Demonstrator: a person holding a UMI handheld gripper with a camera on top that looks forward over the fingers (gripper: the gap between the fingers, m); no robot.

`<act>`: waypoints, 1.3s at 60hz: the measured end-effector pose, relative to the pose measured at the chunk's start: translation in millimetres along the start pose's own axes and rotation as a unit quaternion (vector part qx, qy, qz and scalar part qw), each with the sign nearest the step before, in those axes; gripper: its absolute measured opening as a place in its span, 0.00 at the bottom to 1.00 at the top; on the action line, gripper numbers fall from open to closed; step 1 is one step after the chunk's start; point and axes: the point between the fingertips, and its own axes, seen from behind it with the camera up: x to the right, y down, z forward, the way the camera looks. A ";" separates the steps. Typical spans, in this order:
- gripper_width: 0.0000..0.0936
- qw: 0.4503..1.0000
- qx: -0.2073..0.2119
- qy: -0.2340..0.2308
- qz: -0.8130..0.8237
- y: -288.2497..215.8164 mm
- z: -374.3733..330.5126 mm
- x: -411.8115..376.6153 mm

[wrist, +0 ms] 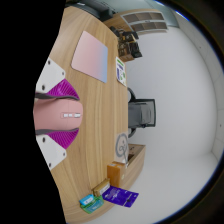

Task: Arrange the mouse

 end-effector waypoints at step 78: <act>0.90 0.995 -0.092 -0.024 -0.043 -35.5 128.1 -278.5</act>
